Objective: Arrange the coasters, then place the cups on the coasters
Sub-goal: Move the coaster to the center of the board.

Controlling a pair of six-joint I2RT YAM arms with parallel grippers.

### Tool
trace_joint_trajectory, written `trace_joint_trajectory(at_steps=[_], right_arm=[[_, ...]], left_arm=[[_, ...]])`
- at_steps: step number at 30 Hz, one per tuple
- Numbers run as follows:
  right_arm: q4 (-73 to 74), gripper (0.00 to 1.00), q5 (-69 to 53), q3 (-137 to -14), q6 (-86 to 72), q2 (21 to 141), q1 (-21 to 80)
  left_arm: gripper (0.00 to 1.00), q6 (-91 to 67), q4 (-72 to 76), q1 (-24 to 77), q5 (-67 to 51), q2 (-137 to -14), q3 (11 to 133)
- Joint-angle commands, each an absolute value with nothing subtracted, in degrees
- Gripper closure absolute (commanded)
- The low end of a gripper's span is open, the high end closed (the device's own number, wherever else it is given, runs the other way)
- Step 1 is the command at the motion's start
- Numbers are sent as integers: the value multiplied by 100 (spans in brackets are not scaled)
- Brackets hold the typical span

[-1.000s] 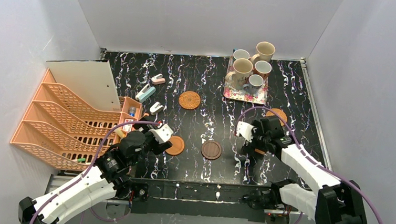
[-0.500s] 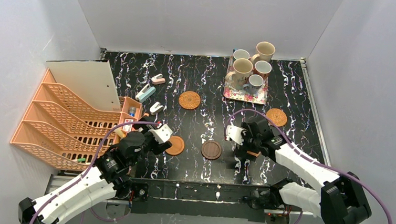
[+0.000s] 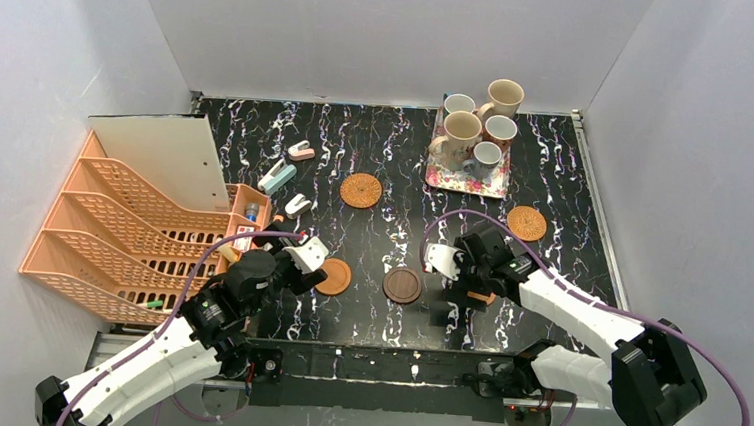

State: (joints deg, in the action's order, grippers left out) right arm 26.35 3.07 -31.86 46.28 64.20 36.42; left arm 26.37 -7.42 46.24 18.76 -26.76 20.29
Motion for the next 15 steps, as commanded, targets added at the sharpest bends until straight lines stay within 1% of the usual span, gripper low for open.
trace_joint_trajectory(at_steps=[1,5,9,12,15], right_arm=[[3607,2,391,-3098,4400,6652,3709],[3181,2,913,-3365,4246,6349,3706],[3057,2,685,-3761,4209,5797,3525],[2737,2,826,-3945,4149,5777,3254],[1902,2,1265,-3878,4166,5984,2712]], left_arm=[[2,2636,-753,4611,1829,-2585,2013],[2,2637,-774,4607,1828,-2592,2020],[2,2637,-817,4612,1806,-2532,2039],[2,2641,-841,4606,1770,-2457,2039],[2,2654,-851,4608,1741,-2444,2052]])
